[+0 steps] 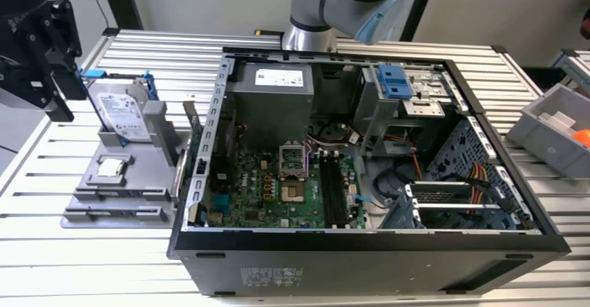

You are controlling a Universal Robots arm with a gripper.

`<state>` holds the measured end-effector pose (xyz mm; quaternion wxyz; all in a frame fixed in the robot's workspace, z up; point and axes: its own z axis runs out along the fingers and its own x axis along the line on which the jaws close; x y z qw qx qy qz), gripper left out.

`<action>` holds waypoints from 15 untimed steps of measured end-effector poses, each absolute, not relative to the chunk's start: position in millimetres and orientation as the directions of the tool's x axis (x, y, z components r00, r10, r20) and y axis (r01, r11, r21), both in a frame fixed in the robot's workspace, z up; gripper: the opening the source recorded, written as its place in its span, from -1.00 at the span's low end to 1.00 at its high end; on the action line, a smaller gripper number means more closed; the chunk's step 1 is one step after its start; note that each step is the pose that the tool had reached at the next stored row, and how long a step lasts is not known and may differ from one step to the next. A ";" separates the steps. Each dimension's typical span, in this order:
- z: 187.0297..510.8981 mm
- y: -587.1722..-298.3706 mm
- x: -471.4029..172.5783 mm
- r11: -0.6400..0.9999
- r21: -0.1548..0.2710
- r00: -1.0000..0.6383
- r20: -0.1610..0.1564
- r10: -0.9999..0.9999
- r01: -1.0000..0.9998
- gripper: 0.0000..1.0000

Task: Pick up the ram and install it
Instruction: 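Pick up the ram and move it above insertion slot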

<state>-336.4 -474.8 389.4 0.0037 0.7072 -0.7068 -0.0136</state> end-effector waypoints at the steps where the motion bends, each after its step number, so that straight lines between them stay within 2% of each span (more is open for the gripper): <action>1: 388.8 -474.8 -336.3 -0.004 0.023 0.004 -0.014 -1.000 -1.000 1.00; 15: 383.2 -474.7 -336.4 -0.035 0.022 0.035 -0.014 -0.999 -0.999 1.00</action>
